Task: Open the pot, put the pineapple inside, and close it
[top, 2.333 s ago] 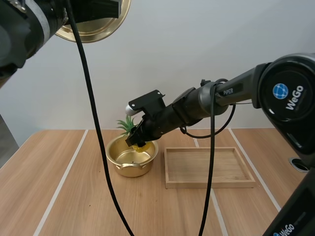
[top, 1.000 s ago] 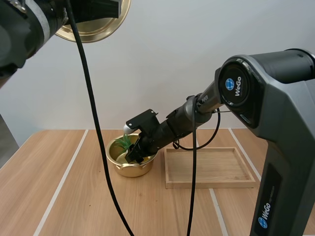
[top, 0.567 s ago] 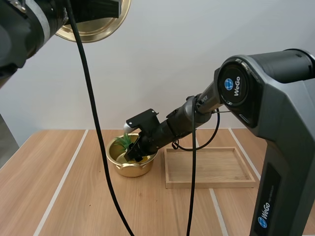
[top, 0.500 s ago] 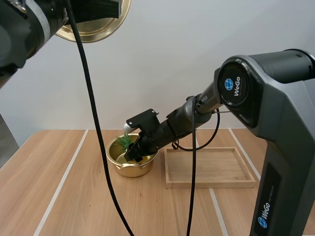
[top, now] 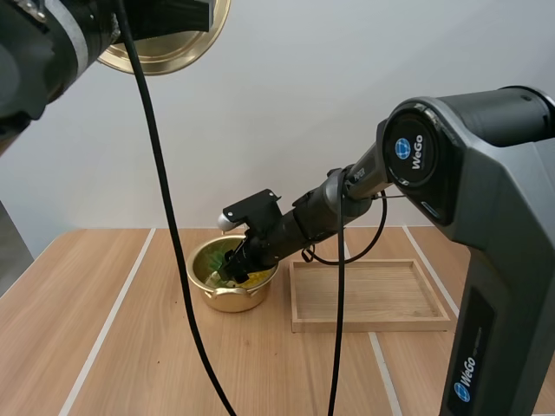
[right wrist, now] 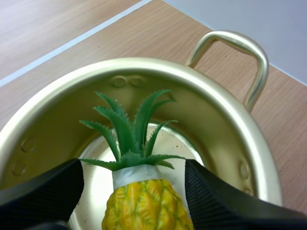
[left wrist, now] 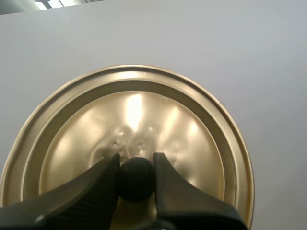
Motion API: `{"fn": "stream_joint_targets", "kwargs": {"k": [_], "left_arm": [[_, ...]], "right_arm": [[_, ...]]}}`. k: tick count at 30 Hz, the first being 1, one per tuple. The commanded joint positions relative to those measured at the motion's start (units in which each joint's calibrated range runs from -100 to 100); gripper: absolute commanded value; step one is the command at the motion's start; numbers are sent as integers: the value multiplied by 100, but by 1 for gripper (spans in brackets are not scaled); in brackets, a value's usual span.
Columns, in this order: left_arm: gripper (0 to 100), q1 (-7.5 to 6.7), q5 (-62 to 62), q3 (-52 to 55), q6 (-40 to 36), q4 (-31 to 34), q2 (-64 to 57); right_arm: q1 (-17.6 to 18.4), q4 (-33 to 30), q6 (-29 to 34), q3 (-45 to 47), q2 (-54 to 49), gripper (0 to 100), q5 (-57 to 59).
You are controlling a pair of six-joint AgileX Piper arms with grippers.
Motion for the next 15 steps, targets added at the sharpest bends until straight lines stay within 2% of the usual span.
{"fn": "stream_joint_targets", "kwargs": {"k": [1,15], "left_arm": [[0,-18,-162,-39,-66,-69,-44],[0,-18,-162,-39,-66,-69,-44]], "right_arm": [[-9,-9,-7,-3,-65,100,-49],[-9,151,51,-444,-1353,100,58]]}}
